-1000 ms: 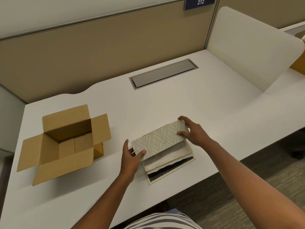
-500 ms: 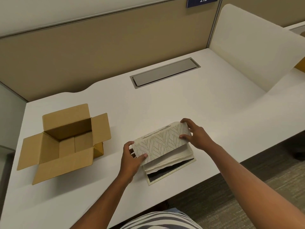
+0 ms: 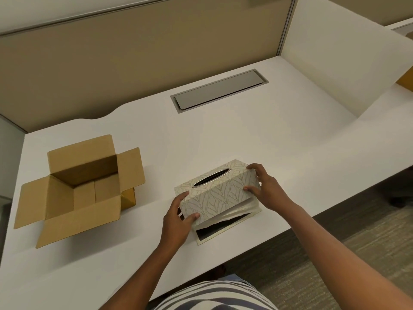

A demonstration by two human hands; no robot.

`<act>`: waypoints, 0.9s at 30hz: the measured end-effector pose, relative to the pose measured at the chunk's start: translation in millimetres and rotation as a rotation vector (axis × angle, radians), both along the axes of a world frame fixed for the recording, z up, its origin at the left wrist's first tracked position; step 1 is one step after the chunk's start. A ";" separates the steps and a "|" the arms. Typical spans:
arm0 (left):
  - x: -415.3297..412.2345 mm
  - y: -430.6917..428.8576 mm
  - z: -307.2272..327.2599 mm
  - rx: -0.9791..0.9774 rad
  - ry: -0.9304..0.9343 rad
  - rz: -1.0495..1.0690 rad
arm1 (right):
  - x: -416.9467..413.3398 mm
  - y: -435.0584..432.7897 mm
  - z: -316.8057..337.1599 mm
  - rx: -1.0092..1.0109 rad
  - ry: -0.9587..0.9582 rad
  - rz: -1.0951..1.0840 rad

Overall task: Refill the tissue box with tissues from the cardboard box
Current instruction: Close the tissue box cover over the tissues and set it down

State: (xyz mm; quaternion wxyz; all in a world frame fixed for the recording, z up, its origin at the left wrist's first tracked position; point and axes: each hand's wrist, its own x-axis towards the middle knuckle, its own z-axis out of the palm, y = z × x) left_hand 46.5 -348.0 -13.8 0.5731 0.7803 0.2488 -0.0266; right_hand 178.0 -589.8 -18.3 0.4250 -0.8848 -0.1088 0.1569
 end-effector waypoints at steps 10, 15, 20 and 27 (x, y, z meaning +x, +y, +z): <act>-1.0 -2.6 2.1 0.025 0.010 -0.008 | -24.0 -8.7 -11.4 0.180 -0.022 -0.182; -0.4 -0.8 2.4 0.031 0.007 -0.008 | -68.6 -8.3 -33.6 0.284 0.202 -0.639; 1.9 1.5 2.2 0.039 0.024 -0.007 | -82.4 6.8 -53.0 0.532 0.665 -0.803; 2.3 3.4 2.2 0.060 0.039 -0.023 | -67.3 29.9 -59.5 0.315 0.519 -0.660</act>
